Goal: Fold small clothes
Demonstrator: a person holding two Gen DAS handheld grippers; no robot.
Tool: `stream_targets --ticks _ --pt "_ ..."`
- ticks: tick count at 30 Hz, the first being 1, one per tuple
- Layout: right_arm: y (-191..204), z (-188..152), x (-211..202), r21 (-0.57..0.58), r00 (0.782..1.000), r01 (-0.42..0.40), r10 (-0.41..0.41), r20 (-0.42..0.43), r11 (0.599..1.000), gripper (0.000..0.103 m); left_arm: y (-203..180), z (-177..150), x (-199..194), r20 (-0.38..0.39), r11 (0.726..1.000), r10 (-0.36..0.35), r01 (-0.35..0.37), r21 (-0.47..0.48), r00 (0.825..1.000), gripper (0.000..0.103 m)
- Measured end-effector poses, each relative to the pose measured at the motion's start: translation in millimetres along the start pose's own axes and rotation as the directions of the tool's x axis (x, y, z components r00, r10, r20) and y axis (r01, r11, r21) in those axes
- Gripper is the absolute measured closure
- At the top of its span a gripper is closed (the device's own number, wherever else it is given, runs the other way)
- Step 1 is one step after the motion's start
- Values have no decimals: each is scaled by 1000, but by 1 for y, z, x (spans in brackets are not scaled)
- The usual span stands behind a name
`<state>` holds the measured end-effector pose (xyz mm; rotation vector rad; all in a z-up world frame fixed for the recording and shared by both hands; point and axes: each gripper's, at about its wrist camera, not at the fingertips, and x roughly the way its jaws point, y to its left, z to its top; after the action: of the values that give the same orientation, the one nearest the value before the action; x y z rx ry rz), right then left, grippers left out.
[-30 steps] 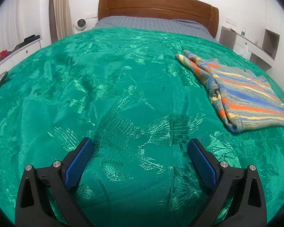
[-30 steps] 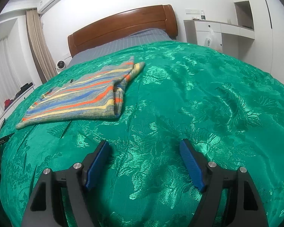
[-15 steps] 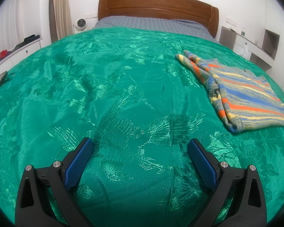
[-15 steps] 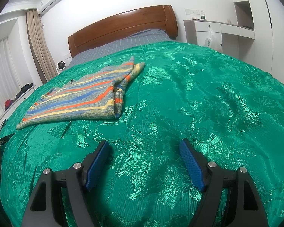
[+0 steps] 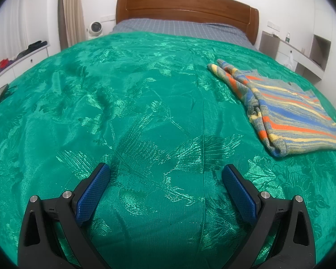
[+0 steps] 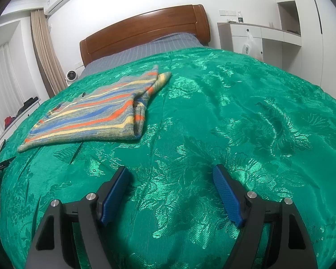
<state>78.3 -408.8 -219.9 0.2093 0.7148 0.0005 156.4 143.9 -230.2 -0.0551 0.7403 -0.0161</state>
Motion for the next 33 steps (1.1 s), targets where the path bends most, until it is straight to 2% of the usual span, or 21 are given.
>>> stream_targets --ticks 9,25,27,29,30,31,33 --pt "3 2 4 -13 1000 19 -20 -14 1000 25 1 -1 1 5 1000 -7 7 -4 1000 3" --pt "-4 0 -2 17 1000 -23 23 17 1000 25 0 0 2 1 1000 5 -5 3 1000 3" --pt "-4 0 -2 18 1000 -23 23 19 1000 25 -6 0 -2 -12 999 46 -46 24 999 3" --pt "-5 0 -4 22 999 -29 29 22 999 25 -19 0 -11 -40 990 128 -125 70 991 4" --pt "-5 0 -4 25 999 -34 33 24 999 25 -28 -2 -19 -44 986 145 -141 87 989 4" --pt "-6 0 -5 29 999 -38 37 25 999 25 -38 -4 -27 -40 987 132 -127 102 990 5" --pt "-7 0 -7 36 998 -56 55 30 998 23 -72 -9 -50 -13 986 44 -41 161 999 5"
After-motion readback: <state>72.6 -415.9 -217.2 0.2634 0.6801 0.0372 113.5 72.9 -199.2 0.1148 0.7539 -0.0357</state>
